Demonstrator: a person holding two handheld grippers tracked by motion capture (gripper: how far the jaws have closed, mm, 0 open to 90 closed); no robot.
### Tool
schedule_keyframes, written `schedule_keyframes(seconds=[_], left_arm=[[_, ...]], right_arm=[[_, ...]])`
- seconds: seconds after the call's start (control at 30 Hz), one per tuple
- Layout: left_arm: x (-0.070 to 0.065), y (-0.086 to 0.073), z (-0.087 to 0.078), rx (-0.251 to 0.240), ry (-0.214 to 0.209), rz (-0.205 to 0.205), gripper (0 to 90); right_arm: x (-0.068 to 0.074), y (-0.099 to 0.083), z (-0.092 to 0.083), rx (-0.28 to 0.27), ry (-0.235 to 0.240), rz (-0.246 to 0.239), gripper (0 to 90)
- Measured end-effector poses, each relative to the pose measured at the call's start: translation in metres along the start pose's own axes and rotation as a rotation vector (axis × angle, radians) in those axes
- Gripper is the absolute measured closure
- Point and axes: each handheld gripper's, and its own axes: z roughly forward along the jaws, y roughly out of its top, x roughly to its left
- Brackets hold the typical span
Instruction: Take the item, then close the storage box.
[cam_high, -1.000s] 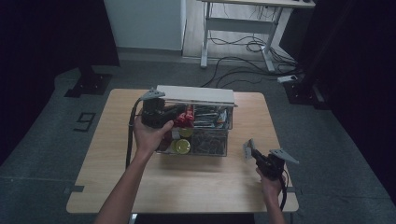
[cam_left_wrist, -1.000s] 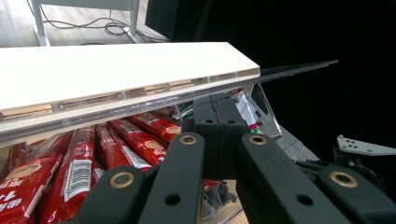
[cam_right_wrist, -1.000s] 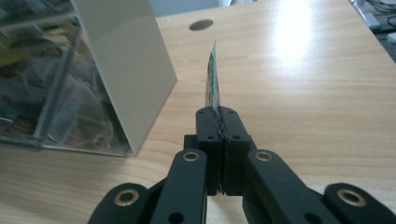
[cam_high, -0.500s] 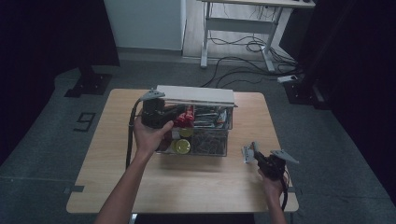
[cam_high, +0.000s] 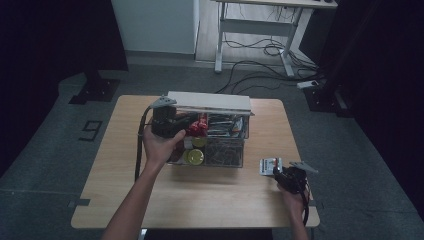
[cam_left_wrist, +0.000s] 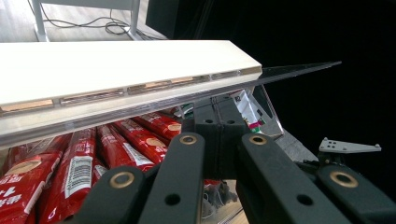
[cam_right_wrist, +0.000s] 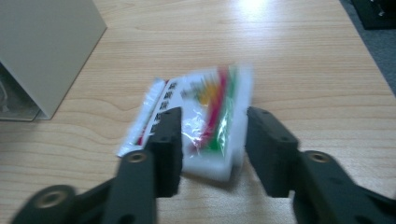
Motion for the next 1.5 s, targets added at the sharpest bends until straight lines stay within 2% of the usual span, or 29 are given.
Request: schedule_keyframes(seconds=[0.17,0.33,0.57,1.5], left_arm=[[0.0,0.0,0.0,0.0,0.001,0.0,90.0],[0.0,-0.001,0.0,0.002,0.0,0.0,90.0],[0.0,-0.002,0.001,0.004,-0.001,0.0,90.0],[0.003,-0.01,-0.008,0.011,-0.001,0.0,89.9]], right_arm=[[0.001,0.001,-0.002,0.009,-0.019,0.0,46.1],[0.003,0.003,-0.006,-0.017,-0.003,0.003,43.7],[0.005,0.005,-0.013,-0.055,0.017,0.007,43.8],[0.002,0.002,-0.019,-0.072,0.019,0.023,44.8]])
